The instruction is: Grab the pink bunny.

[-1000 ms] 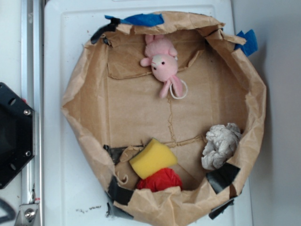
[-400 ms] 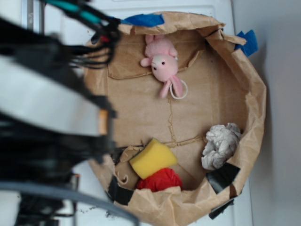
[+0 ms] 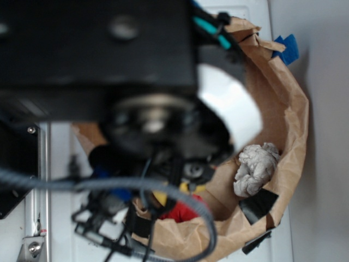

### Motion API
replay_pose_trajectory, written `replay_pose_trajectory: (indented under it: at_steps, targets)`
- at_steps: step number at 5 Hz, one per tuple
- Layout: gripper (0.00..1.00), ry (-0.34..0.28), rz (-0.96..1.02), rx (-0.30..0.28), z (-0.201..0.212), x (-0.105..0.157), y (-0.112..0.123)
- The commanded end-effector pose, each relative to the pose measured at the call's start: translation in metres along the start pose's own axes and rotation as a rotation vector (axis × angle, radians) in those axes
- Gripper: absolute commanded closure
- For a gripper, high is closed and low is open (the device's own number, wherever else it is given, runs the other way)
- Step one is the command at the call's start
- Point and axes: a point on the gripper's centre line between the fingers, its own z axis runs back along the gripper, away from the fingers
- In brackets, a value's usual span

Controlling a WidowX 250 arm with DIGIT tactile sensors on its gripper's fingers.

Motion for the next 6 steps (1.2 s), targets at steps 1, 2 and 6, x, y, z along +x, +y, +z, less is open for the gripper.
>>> replay_pose_trajectory:
  at_steps: [1, 2, 6]
  targets:
    - [0.00, -0.072, 0.010, 0.085, -0.002, -0.021, 0.022]
    - [0.00, -0.072, 0.010, 0.085, -0.002, -0.021, 0.022]
    - [0.00, -0.018, -0.365, 0.177, -0.057, 0.005, 0.066]
